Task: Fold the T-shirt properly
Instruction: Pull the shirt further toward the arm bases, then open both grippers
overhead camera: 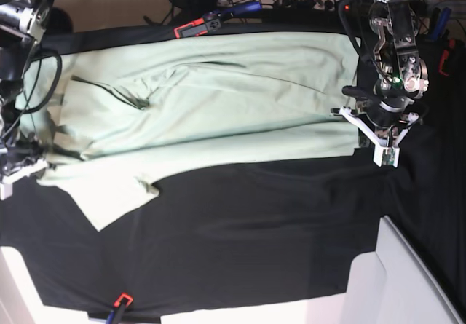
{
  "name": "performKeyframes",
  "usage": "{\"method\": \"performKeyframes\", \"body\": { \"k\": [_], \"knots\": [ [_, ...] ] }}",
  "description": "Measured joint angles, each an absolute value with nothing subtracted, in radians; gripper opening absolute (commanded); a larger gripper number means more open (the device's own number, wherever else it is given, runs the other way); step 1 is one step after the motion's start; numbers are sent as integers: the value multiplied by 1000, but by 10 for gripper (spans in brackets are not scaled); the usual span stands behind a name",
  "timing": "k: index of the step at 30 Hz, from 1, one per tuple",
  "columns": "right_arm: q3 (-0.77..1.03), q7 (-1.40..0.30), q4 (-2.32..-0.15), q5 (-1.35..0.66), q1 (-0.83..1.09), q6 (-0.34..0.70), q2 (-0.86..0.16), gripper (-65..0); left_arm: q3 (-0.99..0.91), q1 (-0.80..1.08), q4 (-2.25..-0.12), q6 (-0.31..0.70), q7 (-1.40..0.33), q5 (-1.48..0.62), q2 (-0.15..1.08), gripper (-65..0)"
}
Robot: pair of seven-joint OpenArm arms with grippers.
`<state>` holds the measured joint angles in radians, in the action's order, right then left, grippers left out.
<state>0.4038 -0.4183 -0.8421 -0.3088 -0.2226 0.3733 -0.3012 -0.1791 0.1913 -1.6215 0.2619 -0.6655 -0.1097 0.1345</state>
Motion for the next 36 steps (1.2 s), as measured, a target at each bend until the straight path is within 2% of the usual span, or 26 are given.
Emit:
{"method": "performKeyframes", "body": {
  "k": [9, 21, 23, 25, 27, 30, 32, 36],
  "knots": [
    [406, -424, -877, -308, -170, 372, -295, -650, -174, 219, -1615, 263, -665, -109, 152, -650],
    [408, -439, -880, -309, -140, 366, -245, -650, -170, 208, -1491, 260, -661, -105, 151, -650],
    [409, -440, -880, -309, -136, 365, -243, -617, -176, 208, -1492, 261, -662, -105, 152, -648],
    [446, -494, -900, -308, -134, 365, -228, -543, -178, 207, -1494, 260, -661, -105, 150, -586],
    [506, -534, -949, -307, -130, 365, -203, -476, -178, 205, -1494, 260, -662, -105, 156, -487],
    [562, -605, -1058, -304, -127, 365, -177, -432, -178, 206, -1497, 259, -663, -98, 169, -361],
    [569, -642, -1142, -305, -124, 369, -181, -432, -181, 207, -1523, 259, -667, -99, 167, -331],
    [570, -704, -1249, -310, -127, 368, -184, -427, -224, 203, -1600, 263, -662, -112, 160, -322]
  ]
}}
